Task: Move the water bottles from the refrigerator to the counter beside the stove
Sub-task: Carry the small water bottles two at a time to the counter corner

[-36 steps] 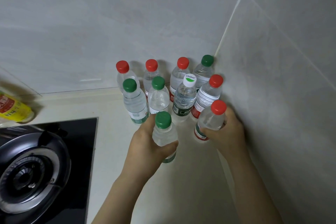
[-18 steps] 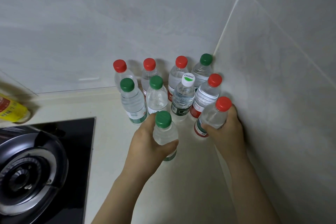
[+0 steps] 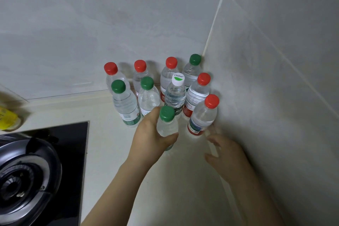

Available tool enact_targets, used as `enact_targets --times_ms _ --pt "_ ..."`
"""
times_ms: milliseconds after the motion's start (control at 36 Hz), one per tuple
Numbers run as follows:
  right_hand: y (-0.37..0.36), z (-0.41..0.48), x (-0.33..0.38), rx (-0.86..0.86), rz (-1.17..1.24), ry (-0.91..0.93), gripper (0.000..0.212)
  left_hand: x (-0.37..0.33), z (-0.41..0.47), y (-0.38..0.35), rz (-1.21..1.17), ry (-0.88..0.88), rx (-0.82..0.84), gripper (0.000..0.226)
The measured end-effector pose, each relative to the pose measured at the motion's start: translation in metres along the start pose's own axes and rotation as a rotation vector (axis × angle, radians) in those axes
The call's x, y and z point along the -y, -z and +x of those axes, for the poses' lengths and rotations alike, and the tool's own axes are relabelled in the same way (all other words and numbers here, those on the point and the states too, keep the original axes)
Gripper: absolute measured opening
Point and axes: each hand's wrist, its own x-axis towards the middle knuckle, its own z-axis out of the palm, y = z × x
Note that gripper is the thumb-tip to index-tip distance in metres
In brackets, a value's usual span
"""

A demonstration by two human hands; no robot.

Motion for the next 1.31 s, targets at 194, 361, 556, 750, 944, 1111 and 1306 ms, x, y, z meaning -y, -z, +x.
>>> enact_targets --times_ms 194,361,556,750,944,1111,1306 --pt "0.007 -0.012 -0.001 -0.005 -0.001 0.052 0.044 -0.003 0.008 -0.013 0.003 -0.015 0.008 0.048" --pt "0.009 -0.022 -0.003 0.027 -0.053 0.089 0.044 -0.009 0.015 -0.022 0.013 -0.046 0.004 0.046" --pt "0.008 -0.027 -0.005 0.049 -0.096 0.095 0.046 -0.011 0.023 -0.031 -0.014 -0.084 -0.022 0.047" --pt "0.006 -0.027 -0.006 0.064 -0.084 0.091 0.045 -0.011 0.028 -0.038 -0.052 -0.081 -0.038 0.048" --pt "0.006 -0.024 -0.008 0.064 -0.058 0.097 0.043 -0.011 0.031 -0.042 -0.001 -0.111 -0.036 0.050" --pt "0.005 -0.024 -0.007 0.066 -0.048 0.082 0.044 -0.015 0.034 -0.040 0.127 -0.103 0.023 0.056" --pt "0.006 -0.025 -0.003 0.075 -0.032 0.068 0.044 -0.017 0.036 -0.039 0.201 0.019 0.036 0.067"
